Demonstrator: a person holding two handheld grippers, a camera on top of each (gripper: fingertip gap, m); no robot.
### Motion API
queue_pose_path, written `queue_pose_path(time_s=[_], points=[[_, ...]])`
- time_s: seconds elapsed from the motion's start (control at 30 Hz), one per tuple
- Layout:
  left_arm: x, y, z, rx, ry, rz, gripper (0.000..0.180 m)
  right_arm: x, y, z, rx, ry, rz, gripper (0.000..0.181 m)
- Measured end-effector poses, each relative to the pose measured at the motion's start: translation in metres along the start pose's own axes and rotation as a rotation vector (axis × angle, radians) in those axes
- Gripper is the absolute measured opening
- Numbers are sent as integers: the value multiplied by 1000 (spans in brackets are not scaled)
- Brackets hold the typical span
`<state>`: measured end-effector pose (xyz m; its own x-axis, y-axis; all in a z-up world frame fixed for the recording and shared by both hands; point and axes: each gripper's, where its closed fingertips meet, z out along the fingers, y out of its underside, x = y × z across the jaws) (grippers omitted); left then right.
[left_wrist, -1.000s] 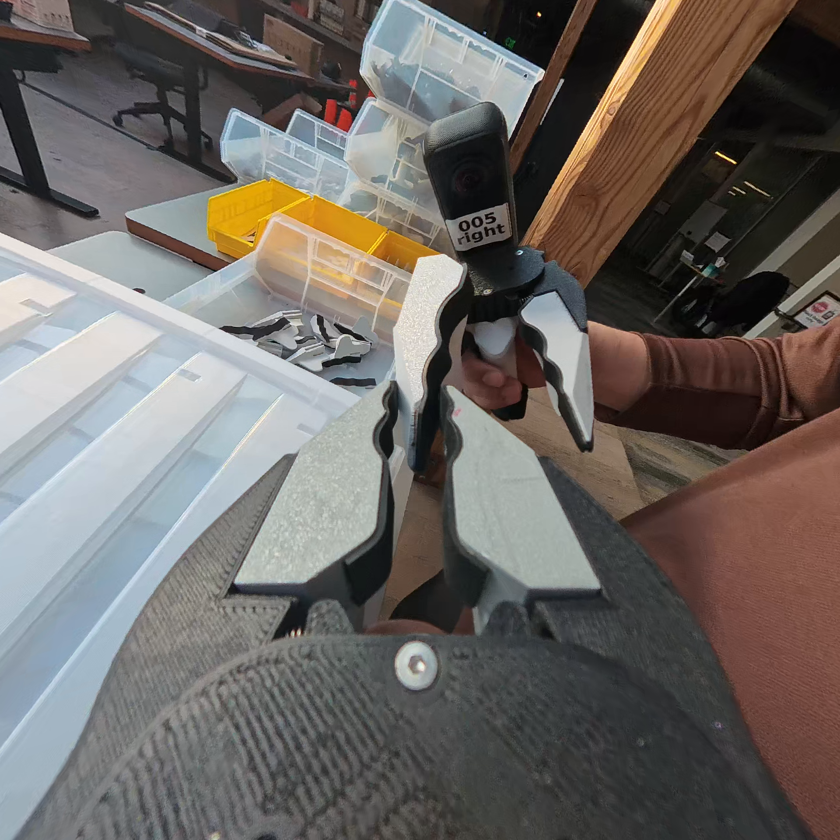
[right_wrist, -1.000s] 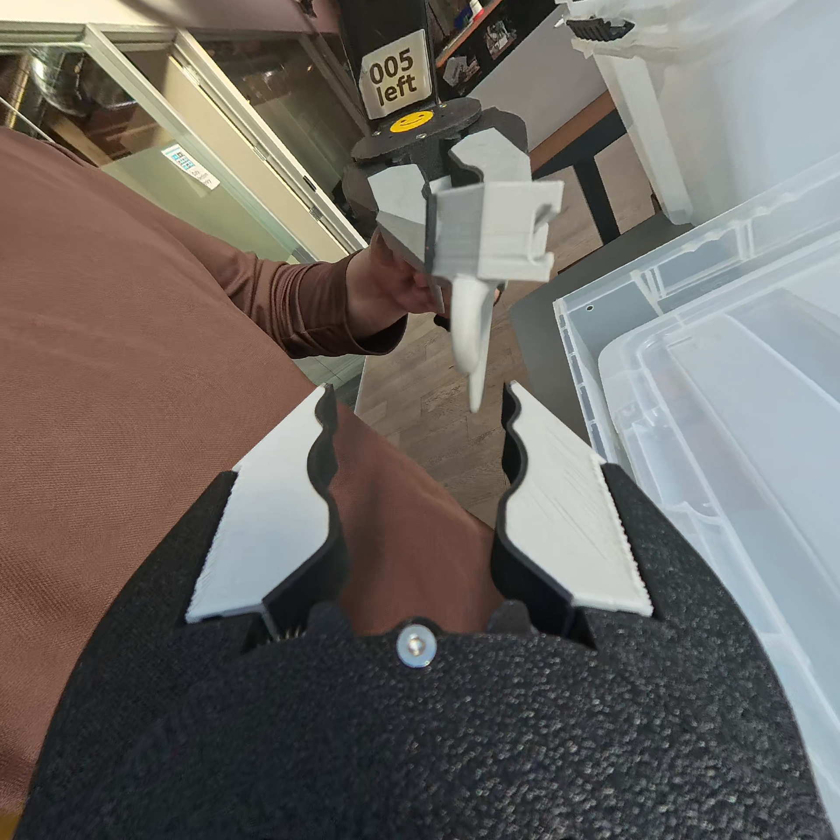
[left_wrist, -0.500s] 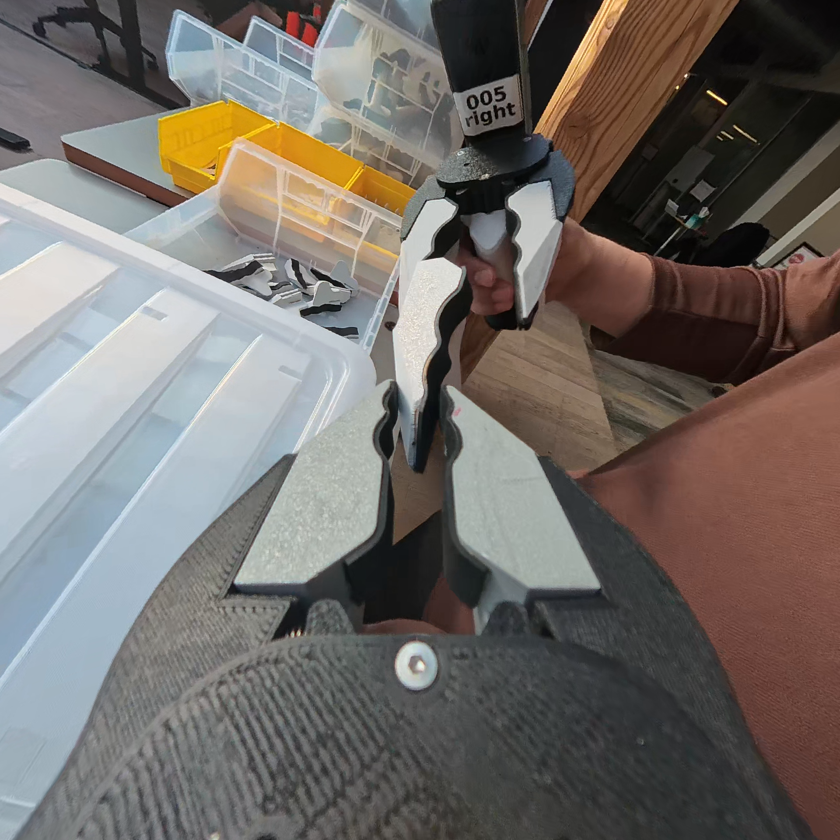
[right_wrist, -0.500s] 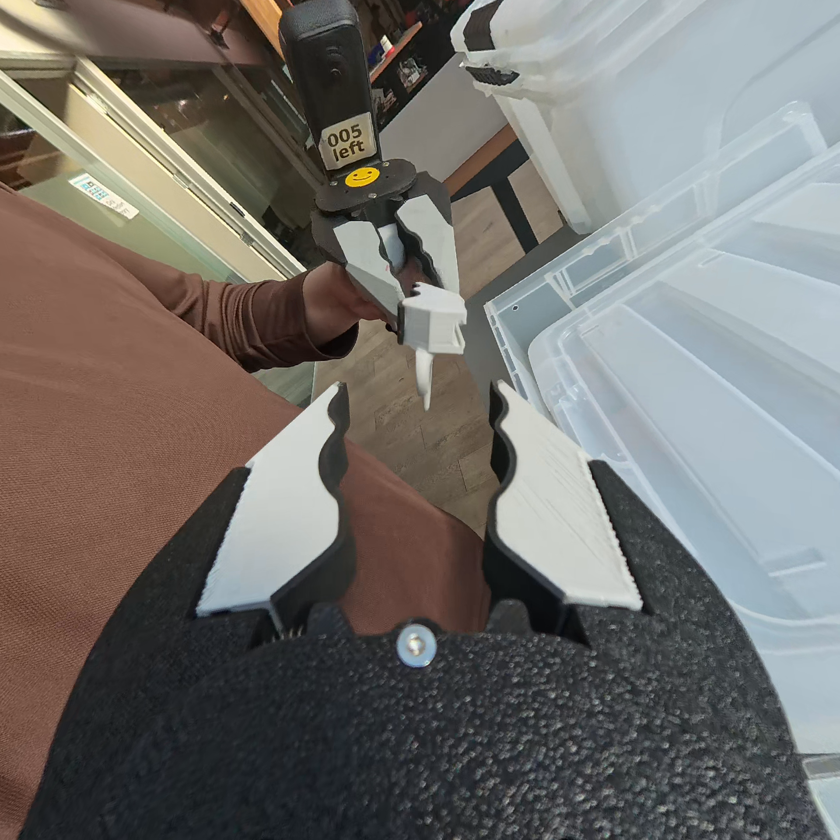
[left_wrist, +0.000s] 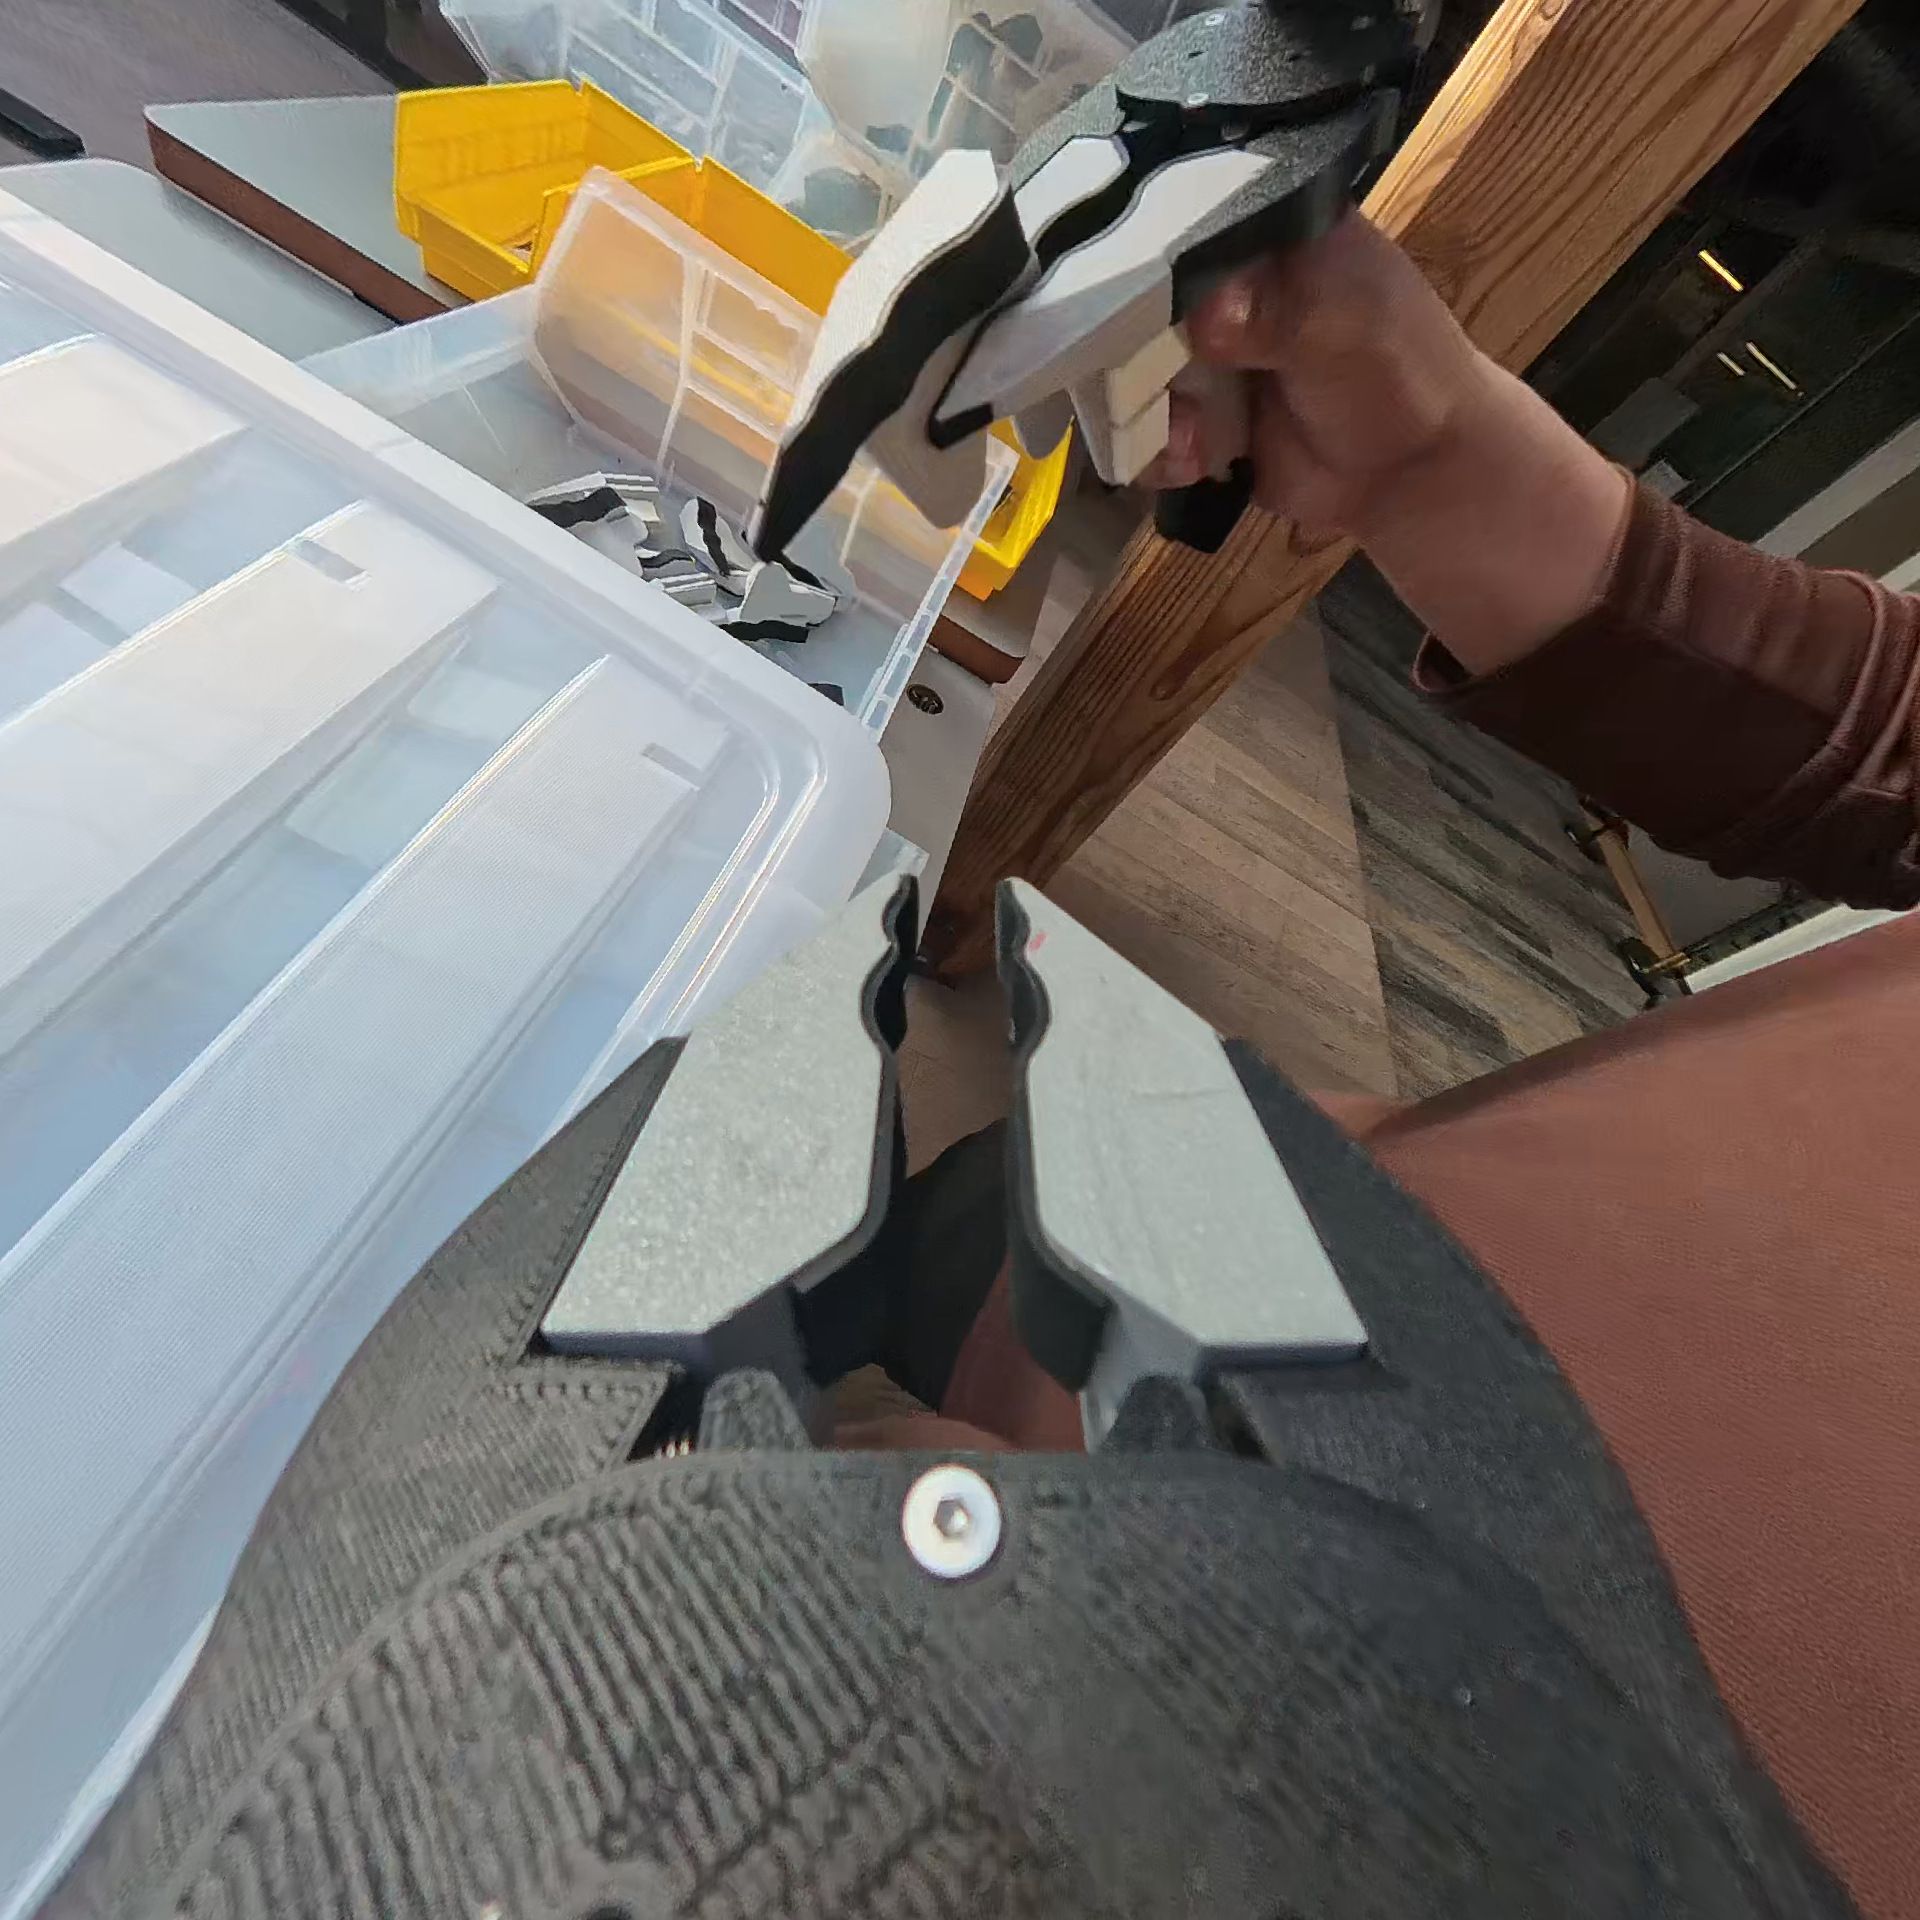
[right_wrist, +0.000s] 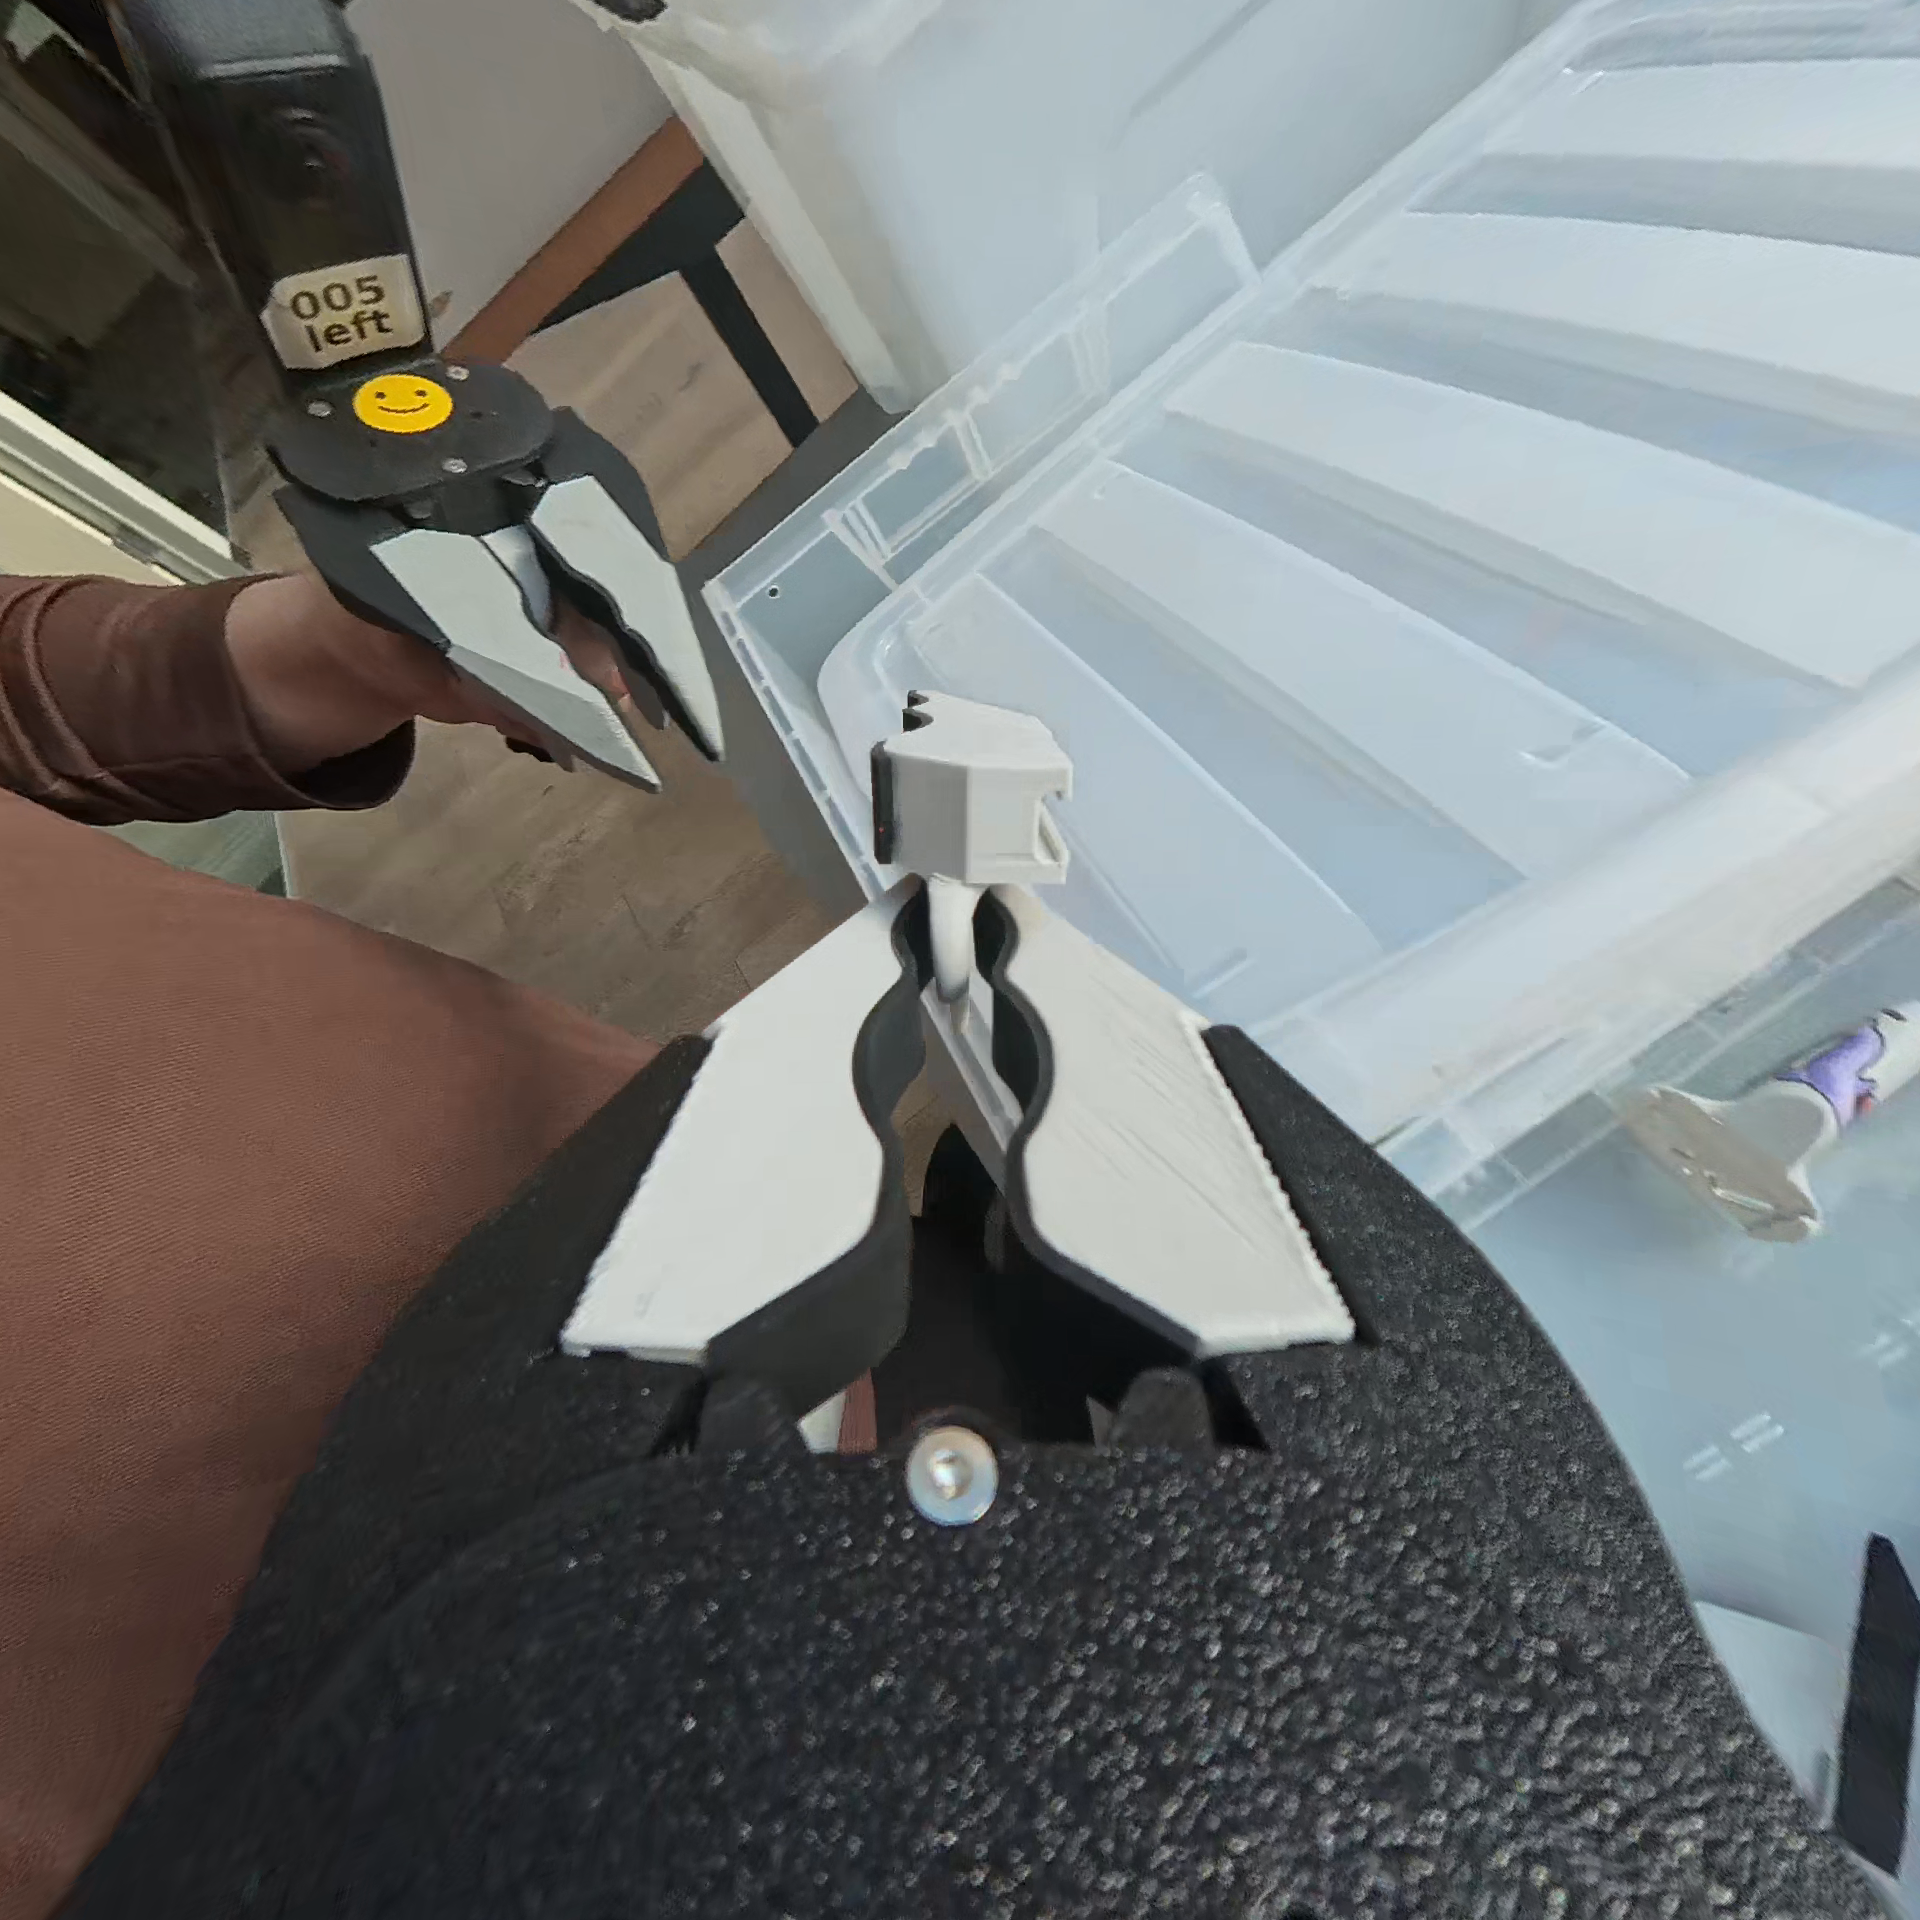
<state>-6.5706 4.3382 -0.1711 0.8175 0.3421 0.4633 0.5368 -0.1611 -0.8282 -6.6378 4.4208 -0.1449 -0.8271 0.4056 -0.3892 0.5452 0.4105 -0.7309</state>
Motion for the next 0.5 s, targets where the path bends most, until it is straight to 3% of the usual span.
queue_pose_path(time_s=[0.1, 0.27, 0.5], points=[[-3, 5, 5, -22, -7, -26, 15, 72, 8, -29, -30, 144, 115, 3], [-4, 25, 24, -89, -16, -126, 23, 192, 64, -51, -301, 317, 294, 3], [-5, 63, 54, -183, -111, -300, 23, 232, 169, -2, -747, 122, 374, 3]])
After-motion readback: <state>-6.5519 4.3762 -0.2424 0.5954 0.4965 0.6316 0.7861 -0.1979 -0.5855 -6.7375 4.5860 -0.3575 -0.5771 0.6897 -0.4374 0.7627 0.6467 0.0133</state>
